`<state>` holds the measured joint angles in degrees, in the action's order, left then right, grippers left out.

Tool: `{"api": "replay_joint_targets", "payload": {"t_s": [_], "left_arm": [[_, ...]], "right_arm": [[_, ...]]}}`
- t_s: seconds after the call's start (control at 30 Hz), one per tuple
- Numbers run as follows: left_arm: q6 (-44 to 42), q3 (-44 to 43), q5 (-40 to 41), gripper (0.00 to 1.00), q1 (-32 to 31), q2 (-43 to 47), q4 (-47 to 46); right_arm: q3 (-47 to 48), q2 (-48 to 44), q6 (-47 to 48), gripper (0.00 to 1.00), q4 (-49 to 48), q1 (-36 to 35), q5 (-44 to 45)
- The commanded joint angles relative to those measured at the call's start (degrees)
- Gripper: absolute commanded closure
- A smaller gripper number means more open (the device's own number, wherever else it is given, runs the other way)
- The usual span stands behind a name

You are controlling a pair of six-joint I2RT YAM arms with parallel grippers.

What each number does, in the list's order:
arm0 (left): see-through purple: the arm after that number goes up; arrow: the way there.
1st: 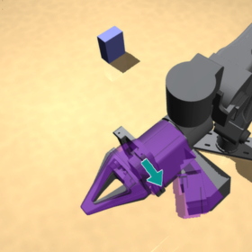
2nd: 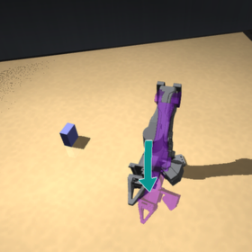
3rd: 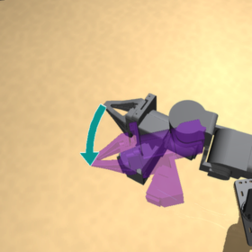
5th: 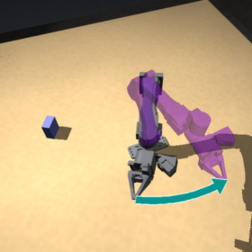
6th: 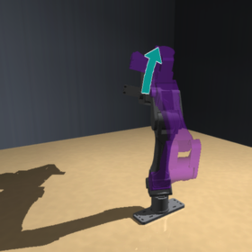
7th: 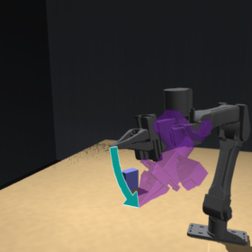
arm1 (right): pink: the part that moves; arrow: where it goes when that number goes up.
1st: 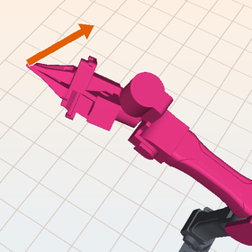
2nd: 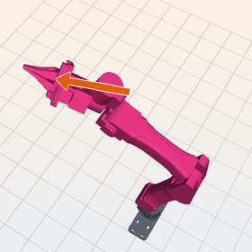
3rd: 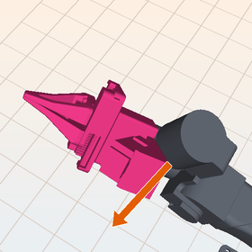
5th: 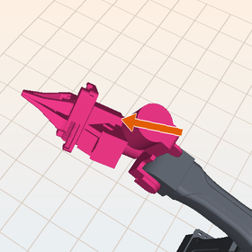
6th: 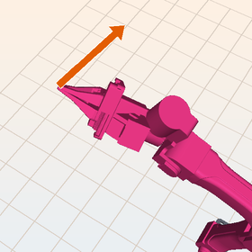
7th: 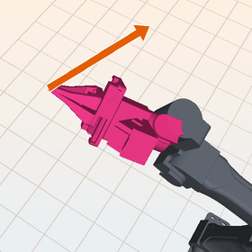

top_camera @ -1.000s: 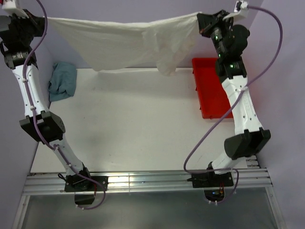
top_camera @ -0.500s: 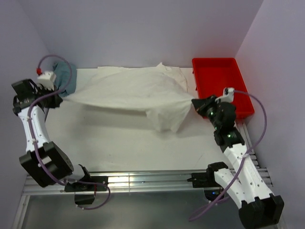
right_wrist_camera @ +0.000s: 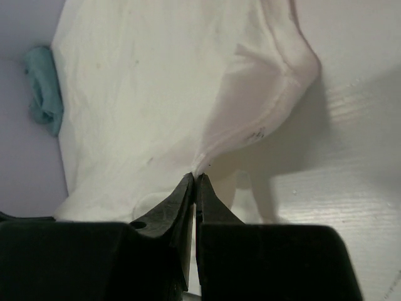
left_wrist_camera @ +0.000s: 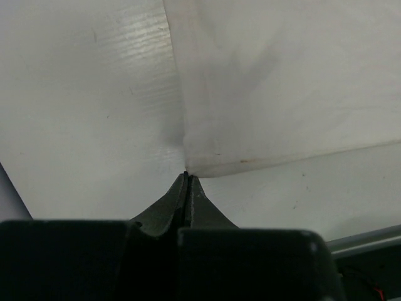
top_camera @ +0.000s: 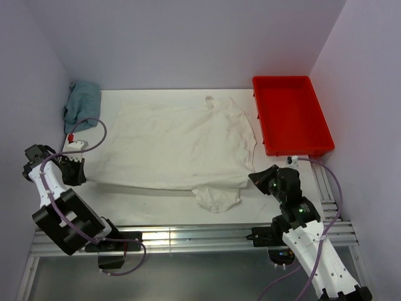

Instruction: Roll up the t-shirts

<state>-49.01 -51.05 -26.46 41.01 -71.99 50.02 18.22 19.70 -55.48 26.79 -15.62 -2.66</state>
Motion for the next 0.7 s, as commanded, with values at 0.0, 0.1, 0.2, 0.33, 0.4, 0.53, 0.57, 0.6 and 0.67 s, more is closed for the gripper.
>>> {"api": "replay_joint_targets", "payload": {"t_s": [0.0, 0.1, 0.2, 0.33, 0.4, 0.53, 0.57, 0.6, 0.67], "left_arm": [[-4.4, -3.5, -0.8, 1.00, 1.1, -2.5, 1.9], [-3.6, -8.0, -2.8, 1.00, 1.1, -7.5, 3.6], [-2.6, -13.5, -5.2, 1.00, 0.6, -12.0, 5.3], [1.0, -17.4, -5.8, 1.00, -3.8, -15.5, 3.7], [4.2, -18.7, -5.6, 1.00, -6.3, -16.3, 1.2], [9.4, -22.0, -5.6, 1.00, -11.7, -20.2, -1.8], [10.2, -23.7, -5.8, 1.00, -12.4, -22.1, -2.1], [12.0, -24.5, -5.9, 1.00, -13.0, -23.0, -2.9], [13.5, -25.9, -5.4, 1.00, -14.7, -25.2, -4.2]], "right_arm": [[0.7, 1.6, 0.4, 1.00, 3.7, -0.4, 2.6], [2.2, 7.7, 1.5, 1.00, 1.1, -0.4, 4.0], [4.5, 14.7, 3.0, 1.00, -3.0, -0.4, 4.2], [9.6, 24.7, 4.9, 1.00, -4.9, -0.5, 6.6], [12.5, 27.2, 5.7, 1.00, -6.0, -0.5, 7.5], [17.7, 35.3, 7.5, 1.00, -6.5, -0.3, 8.7], [19.6, 36.5, 8.1, 1.00, -7.0, -0.4, 8.8], [20.4, 39.2, 8.4, 1.00, -7.3, -0.3, 8.9], [22.8, 41.9, 9.2, 1.00, -8.1, 0.0, 8.8]]}}
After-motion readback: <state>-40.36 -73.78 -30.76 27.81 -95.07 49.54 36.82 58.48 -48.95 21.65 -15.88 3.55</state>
